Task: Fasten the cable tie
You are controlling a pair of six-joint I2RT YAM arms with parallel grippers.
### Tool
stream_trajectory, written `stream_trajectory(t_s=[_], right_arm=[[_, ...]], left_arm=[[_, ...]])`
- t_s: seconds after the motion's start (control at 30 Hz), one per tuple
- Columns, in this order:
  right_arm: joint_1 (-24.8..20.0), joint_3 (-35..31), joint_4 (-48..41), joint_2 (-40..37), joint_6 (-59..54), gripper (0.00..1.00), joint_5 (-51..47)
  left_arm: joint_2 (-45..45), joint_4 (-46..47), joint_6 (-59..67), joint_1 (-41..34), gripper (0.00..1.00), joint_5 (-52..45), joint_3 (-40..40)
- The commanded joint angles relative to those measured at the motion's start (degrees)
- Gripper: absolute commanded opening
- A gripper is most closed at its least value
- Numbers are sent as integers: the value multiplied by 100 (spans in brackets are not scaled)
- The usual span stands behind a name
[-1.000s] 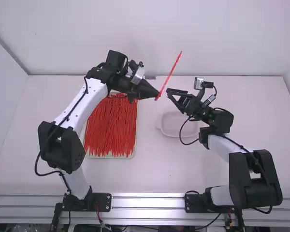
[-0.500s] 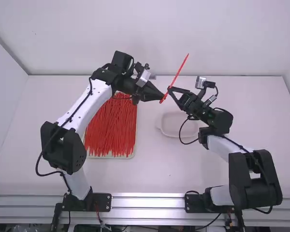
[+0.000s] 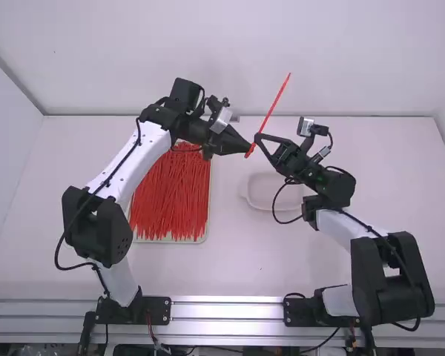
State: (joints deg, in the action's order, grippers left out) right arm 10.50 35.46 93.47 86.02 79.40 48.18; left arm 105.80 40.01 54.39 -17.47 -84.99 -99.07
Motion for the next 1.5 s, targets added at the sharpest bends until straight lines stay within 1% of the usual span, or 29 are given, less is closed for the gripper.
stream_trajectory(t_s=[0.0, 0.23, 0.3, 0.33, 0.37, 0.4, 0.43, 0.47, 0.5, 0.53, 0.57, 0.6, 0.63, 0.7, 0.77, 0.83, 0.87, 0.97, 1.1, 1.2, 1.3, 1.43, 1.47], right_arm=[[42, 98, -24, -20, -39, 0, 101], [37, 96, -28, -20, -140, 0, 173], [37, 87, -79, -20, -144, 0, 175], [37, 90, -81, -20, -146, 0, 223], [37, 90, -79, -20, -144, 0, 245], [37, 90, -57, -20, -140, 0, 302], [37, 90, -63, -20, -146, 0, 345], [37, 90, -85, -20, -151, 0, 380], [35, 90, -83, -20, -186, 0, 439], [28, 87, -83, -20, -190, 0, 476], [7, 87, -87, -20, -186, 0, 527], [-13, 87, -85, -20, -186, 0, 568], [-79, 87, -83, -20, -188, 0, 662], [-195, 87, -85, -20, -188, 0, 861], [-264, 87, -85, -20, -184, 0, 964], [-398, 87, -83, -20, -188, 0, 1119], [-459, 87, -87, -20, -186, 0, 1193], [-651, 42, -85, -20, -188, 0, 1309], [-907, -105, -92, -20, -260, 0, 1351], [-1119, -258, -129, -20, -341, 0, 1355], [-1373, -494, -98, -20, -389, 0, 1333], [-1615, -782, -136, -20, -706, 0, 1349], [-1615, -782, -136, -20, -706, 0, 1349]], left_arm=[[17, 7, -20, -55, 2, -258, -61], [17, 17, -20, -55, 2, -258, -61], [17, -2, -22, -44, 5, -260, -61], [17, -7, -20, -7, 11, -243, -61], [17, -7, -17, 9, 11, -245, -61], [17, -7, -20, 35, 19, -262, -63], [17, -4, -22, 72, 29, -260, -70], [17, -7, -50, 92, 36, -254, -74], [17, -105, -210, 125, 45, -254, -74], [17, -219, -380, 149, 52, -254, -72], [17, -380, -612, 177, 62, -251, -72], [17, -455, -726, 188, 64, -243, -72], [17, -761, -1163, 227, 75, -210, -72], [17, -1360, -2022, 275, 83, 76, -72], [17, -1696, -2562, 293, 86, 391, -72], [17, -2138, -3429, 282, 93, 984, -72], [17, -2291, -3834, 264, 100, 1307, -72], [17, -2380, -4336, 267, 99, 1897, -72], [17, -2087, -4610, 348, 99, 2465, -63], [17, -1720, -4601, 442, 99, 2487, -61], [17, -1097, -4601, 608, 99, 2555, -61], [17, -387, -4562, 785, 99, 2616, -61], [17, -387, -4562, 785, 99, 2616, -61]])
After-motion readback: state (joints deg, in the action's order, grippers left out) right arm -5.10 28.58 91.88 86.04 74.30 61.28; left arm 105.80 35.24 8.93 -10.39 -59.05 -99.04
